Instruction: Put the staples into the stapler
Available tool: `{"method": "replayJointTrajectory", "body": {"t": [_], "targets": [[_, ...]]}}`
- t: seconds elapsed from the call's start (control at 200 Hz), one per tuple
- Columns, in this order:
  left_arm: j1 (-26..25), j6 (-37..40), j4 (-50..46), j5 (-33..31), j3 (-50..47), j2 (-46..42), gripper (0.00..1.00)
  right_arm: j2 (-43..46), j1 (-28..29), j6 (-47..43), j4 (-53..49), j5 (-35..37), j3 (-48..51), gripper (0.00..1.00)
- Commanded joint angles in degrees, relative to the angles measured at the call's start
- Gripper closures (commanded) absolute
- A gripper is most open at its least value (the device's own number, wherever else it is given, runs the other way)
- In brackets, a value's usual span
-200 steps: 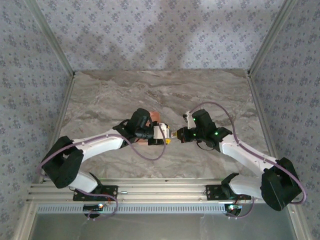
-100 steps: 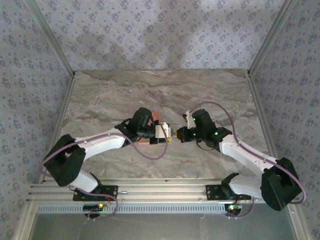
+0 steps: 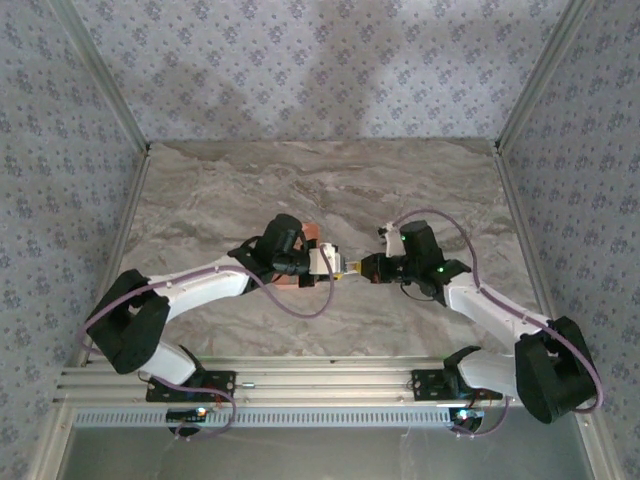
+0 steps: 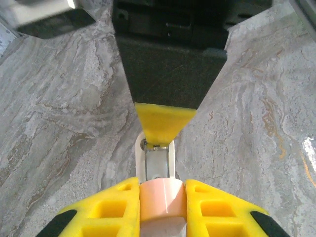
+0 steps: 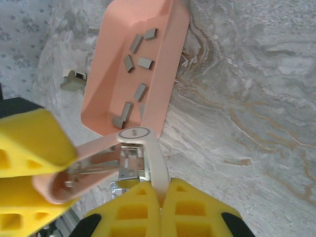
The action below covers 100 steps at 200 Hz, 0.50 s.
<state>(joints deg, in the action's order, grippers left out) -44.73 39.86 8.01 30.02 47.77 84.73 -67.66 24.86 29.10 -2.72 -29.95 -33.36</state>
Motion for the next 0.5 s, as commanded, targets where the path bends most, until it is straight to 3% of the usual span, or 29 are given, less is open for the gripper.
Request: {"method": "replayJointTrajectory", "body": {"t": [0.0, 0.21, 0.495], "targets": [[2.5, -2.9, 3.9, 5.0, -1.9, -4.3, 0.81, -0.5, -3.4, 2.5, 6.4, -4.3, 3.6, 1.00], [5.3, -6.5, 7.8, 11.0, -3.6, -6.9, 0.82, -4.5, -7.7, 5.4, 14.4, -11.0, 7.2, 1.00], [5.7, -7.2, 8.1, 13.6, -3.9, -9.0, 0.82, -10.1, -8.5, 8.1, 21.4, -14.6, 7.8, 0.98]]}}
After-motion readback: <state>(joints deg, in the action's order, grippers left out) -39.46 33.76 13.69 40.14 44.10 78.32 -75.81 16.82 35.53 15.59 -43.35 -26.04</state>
